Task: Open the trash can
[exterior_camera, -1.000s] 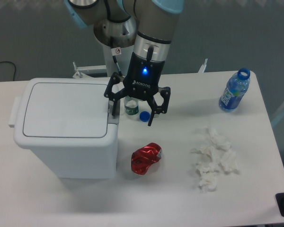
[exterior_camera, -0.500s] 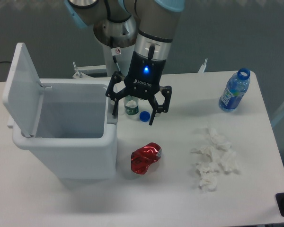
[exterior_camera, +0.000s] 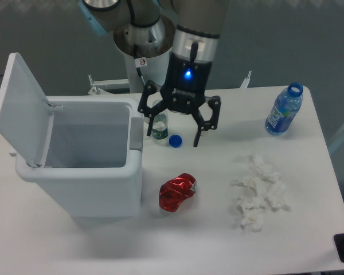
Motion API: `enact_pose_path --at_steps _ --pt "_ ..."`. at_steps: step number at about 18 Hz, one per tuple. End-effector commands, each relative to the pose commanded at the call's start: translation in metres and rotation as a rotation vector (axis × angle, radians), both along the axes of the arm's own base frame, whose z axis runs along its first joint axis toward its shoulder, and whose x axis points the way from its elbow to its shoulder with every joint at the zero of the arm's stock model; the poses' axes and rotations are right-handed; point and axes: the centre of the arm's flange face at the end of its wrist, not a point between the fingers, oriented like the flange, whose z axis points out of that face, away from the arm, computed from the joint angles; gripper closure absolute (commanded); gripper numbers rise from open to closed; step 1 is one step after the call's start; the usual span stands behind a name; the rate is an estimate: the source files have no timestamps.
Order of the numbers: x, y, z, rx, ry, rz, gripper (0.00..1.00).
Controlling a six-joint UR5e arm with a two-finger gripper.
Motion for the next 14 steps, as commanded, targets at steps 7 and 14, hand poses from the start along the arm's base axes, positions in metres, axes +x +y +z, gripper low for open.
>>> enact_pose_path --at_steps 7,14 --pt "-0.039 -0.028 0.022 0.008 0.089 0.027 0.0" --pt "-0.054 -0.039 0.002 -0.155 0.249 -0.085 0.0"
